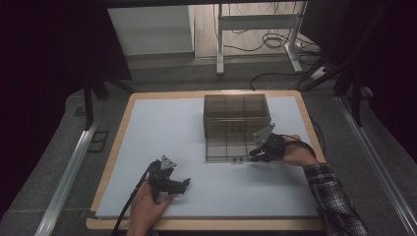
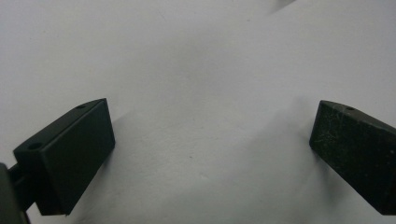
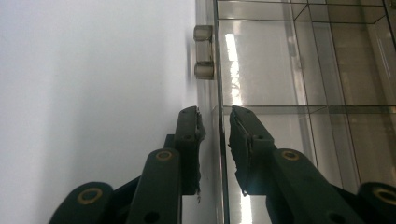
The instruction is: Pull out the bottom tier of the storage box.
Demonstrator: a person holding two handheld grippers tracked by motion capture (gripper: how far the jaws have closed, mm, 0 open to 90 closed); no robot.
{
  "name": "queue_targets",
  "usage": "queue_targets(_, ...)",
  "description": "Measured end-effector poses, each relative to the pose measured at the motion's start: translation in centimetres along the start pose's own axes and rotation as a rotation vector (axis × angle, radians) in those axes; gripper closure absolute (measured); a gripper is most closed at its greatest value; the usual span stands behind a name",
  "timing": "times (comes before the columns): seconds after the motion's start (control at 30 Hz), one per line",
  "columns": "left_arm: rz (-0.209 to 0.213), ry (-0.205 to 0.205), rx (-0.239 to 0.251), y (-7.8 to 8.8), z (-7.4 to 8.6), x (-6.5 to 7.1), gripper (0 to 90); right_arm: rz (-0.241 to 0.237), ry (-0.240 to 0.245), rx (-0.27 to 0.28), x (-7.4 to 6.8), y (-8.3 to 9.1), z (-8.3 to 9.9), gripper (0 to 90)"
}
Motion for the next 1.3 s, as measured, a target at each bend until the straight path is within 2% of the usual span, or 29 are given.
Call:
queue_targets(0.47,0.000,0.001,0.000,0.0,0.0,0.0,0.0,0.017,-0.030,0.026,-0.3,0.6,-0.6,62.9)
queue_targets(0.77,0.000,0.000,0.000,0.0,0.0,0.0,0.0,0.045,-0.051,0.044,-0.7,1.3,-1.1,56.8)
queue_targets(1.3,0.000,0.000,0.000,0.0,0.0,0.0,0.0,0.090,-0.155,0.087,-2.1,2.5,-1.1,44.5)
Point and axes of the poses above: each handheld gripper's, and its own axes: y roughly backward along the jaws, z roughly out of its underside, x roughly to its right, the point moved 4 cm from there along -y, roughly forward along the jaws, and after that the axes turned 9 degrees about z, right-handed, at the moved point
